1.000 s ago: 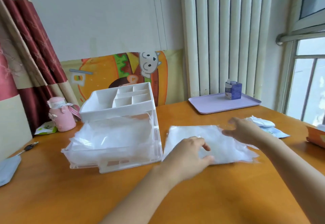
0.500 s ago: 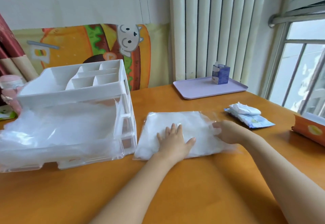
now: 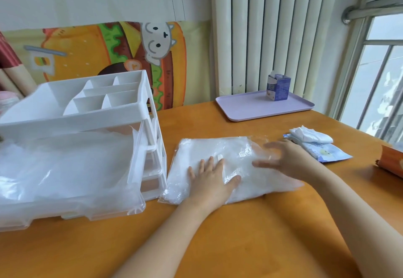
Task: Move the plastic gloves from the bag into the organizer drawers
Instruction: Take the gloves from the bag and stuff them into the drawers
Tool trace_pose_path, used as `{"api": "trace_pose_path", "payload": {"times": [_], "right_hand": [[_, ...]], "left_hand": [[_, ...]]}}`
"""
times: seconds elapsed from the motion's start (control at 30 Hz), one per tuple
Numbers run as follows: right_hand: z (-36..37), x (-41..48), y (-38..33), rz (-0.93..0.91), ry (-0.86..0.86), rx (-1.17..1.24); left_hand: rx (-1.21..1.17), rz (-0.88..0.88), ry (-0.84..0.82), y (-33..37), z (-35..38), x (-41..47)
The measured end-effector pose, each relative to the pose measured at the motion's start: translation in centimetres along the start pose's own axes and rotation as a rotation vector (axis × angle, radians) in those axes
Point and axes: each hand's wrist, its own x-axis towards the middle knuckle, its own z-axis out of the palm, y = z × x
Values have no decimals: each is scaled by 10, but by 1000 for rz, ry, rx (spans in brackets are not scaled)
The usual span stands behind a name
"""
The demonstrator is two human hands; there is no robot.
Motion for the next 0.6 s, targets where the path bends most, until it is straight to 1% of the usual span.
{"api": "trace_pose_path", "payload": {"times": [0.07,0.17,0.27,0.3,0.37,0.47,0.53,0.6], "right_hand": [[9,-3,-2,-74,-1,-55],[25,2,-4,-84,3,-139],[33,3,-11,-58,152,-228],[34,4,-13,-45,206,-207],[30,4,-14,-22,287,-89],[23,1,-17,-26,340,143],[16,-3,-20,-24,400,342],[3,-8,-24,-29,526,589]], "left_hand": [[-1,2,3,1,0,-1],[-1,-1,7,0,0,-1],[-12,-7,5,0,1,-1],[-15,-8,4,0,1,-2],[-26,-6,6,0,0,-2],[-57,-5,12,1,-2,-3],[-77,-10,3,0,-2,-4],[-106,-17,0,0,-3,-4]]}}
